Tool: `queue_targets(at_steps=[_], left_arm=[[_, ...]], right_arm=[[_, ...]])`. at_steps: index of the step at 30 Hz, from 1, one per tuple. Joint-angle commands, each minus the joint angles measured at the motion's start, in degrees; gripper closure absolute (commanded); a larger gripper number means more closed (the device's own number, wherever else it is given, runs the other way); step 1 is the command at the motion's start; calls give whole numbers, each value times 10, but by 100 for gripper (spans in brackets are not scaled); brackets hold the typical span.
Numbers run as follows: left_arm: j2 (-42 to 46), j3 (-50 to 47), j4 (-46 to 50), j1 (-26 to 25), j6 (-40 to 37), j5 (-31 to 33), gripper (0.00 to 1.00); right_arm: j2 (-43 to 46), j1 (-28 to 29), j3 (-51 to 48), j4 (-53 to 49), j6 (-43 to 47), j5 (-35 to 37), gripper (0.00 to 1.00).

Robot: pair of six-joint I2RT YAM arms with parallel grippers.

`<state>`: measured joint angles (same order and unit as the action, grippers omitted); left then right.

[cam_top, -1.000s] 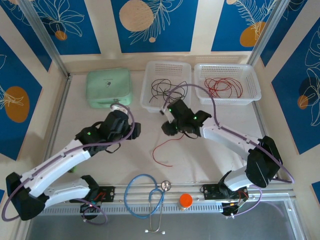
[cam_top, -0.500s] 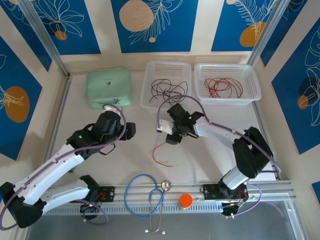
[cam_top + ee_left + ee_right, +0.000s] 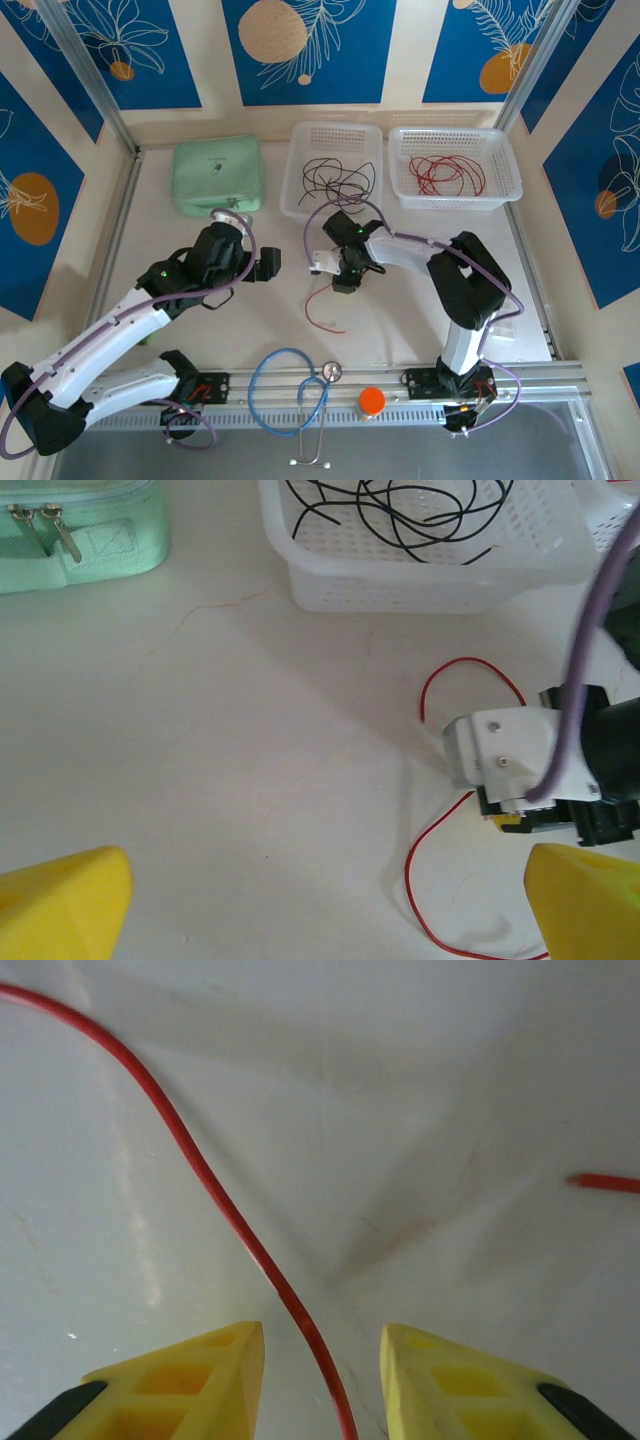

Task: Untangle the cables

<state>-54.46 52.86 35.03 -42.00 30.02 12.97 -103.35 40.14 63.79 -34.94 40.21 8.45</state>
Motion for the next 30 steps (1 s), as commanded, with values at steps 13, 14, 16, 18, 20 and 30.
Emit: queue_targets(at_steps=[13,14,16,18,20,30], left_arm=[[57,-18,-73,6,-93,-106,0],[62,-19,-78,7,-99,-115,0],[72,-19,-88,6,-110,-126,0],[78,-19,-91,6,-119,-126,0],[81,-19,-91,6,-132,-123,0],[162,-107,-213,7,-164,-85,0]], right_arm=[[31,2,41,-62,12,-10,100],[46,2,41,-66,10,-14,100],[86,2,45,-72,6,-27,100],[127,-1,49,-70,2,-33,100],[166,-8,60,-73,-5,-39,100],[236,-174,192,-59,-122,-48,100]])
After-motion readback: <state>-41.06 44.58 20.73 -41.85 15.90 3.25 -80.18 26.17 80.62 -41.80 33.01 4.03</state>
